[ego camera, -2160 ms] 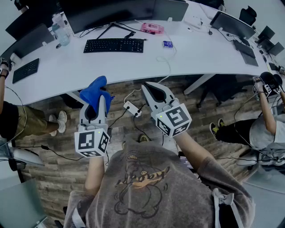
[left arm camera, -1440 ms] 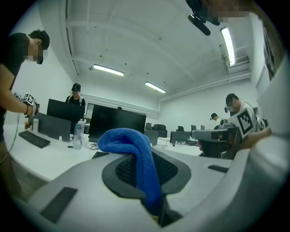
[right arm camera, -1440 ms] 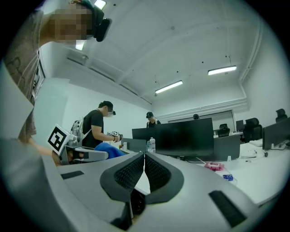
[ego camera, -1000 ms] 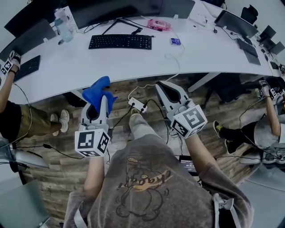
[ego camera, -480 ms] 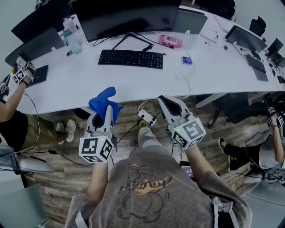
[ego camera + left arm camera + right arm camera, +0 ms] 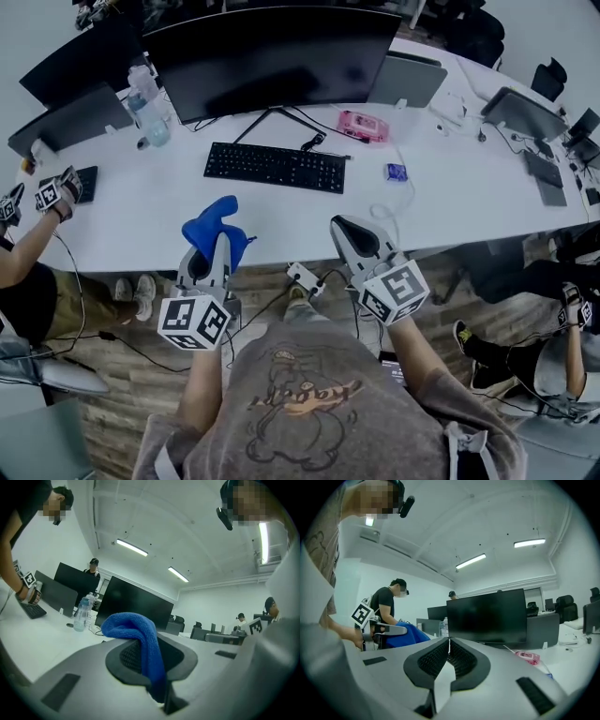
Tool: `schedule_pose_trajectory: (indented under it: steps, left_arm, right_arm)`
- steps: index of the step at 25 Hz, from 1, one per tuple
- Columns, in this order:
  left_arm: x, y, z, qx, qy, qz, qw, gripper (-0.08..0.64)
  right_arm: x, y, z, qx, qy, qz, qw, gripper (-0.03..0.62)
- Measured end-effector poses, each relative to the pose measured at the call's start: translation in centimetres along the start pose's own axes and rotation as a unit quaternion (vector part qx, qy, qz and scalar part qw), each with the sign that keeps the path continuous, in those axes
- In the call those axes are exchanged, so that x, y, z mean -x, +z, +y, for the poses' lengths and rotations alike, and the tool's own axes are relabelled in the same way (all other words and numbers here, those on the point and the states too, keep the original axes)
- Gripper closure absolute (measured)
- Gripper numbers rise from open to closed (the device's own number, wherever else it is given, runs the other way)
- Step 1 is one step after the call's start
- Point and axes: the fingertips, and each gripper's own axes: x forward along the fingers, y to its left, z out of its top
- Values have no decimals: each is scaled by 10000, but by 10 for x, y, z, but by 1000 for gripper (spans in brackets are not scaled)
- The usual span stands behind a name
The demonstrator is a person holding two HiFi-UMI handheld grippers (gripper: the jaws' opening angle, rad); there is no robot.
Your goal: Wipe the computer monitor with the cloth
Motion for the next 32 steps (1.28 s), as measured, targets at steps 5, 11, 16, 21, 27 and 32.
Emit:
schedule_pose_trajectory:
  steps: [5, 11, 16, 21, 27, 32]
  left_arm:
    - [-41, 5, 7, 39, 96, -13, 9999, 512]
    - [-81, 11, 11, -24, 190, -58, 9998, 512]
    - [-103, 10, 18, 51, 256, -39, 9997, 512]
    - [-115, 20, 30, 145, 365, -107, 9992, 512]
    - [-121, 33, 51, 166, 507, -180, 9984, 512]
    - [-126, 44, 82, 246, 608, -189, 9977, 512]
  right_arm:
    - [-28, -2, -31, 26, 192, 99, 9998, 569]
    - [-57, -7, -60, 85, 304, 212, 9993, 569]
    - [-82, -11, -71, -19, 517, 276, 9983, 569]
    - [-102, -9, -77, -101, 658, 260, 9974, 569]
    - [-120, -6, -79, -118, 717, 250, 9970, 569]
    - [-139, -7, -77, -179, 693, 312, 9969, 569]
